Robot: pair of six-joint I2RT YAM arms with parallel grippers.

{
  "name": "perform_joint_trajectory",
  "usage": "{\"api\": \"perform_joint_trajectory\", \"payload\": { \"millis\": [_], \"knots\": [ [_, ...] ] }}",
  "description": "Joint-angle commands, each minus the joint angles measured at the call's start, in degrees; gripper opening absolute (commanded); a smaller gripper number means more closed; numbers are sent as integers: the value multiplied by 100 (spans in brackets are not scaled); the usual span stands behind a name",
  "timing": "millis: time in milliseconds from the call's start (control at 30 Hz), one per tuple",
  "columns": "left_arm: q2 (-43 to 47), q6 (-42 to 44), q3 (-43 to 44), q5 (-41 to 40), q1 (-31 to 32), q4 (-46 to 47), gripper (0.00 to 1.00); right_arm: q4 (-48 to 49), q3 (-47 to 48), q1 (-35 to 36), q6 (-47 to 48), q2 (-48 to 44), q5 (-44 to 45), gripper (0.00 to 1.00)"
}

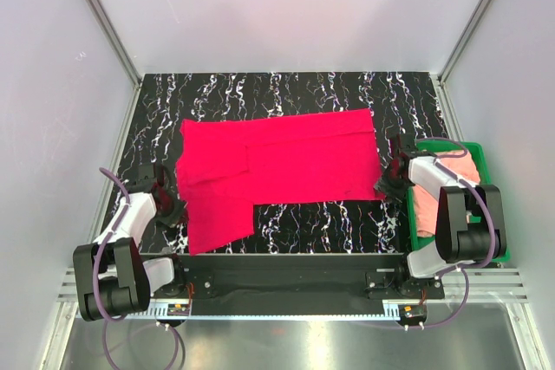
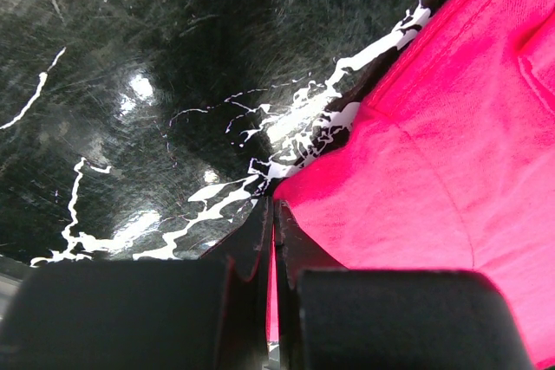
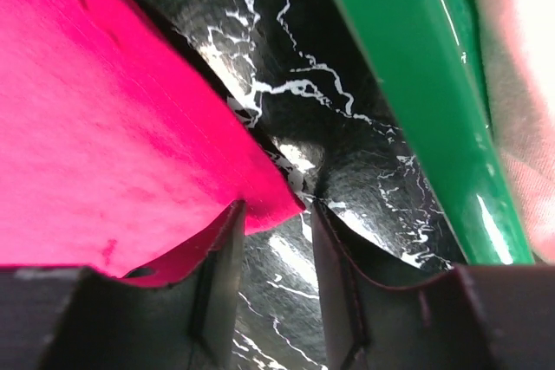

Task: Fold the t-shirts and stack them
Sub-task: Fold the tshirt

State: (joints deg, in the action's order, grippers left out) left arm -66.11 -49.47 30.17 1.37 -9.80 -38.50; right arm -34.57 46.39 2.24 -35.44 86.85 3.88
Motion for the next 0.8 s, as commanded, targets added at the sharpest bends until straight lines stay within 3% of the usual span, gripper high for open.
{"api": "perform_joint_trajectory", "payload": {
  "millis": [0,167,233,333,767],
  "knots": [
    [45,-36,-134,-58,31,-35,0,555,-148,-13,-270,-256,394,42],
    [71,-36,-152,-66,22,-61,0,767,-236,-66,-226,-29,403,38],
    [80,-45,-143,-66,22,-79,0,767,-218,-75,-226,60,298,27],
    [107,-63,-38,-119,31,-210,0,627,-122,-75,-174,43,184,1],
    [598,-563,217,-400,145,-947,0,-295,344,-75,467,-81,113,0]
  ]
}}
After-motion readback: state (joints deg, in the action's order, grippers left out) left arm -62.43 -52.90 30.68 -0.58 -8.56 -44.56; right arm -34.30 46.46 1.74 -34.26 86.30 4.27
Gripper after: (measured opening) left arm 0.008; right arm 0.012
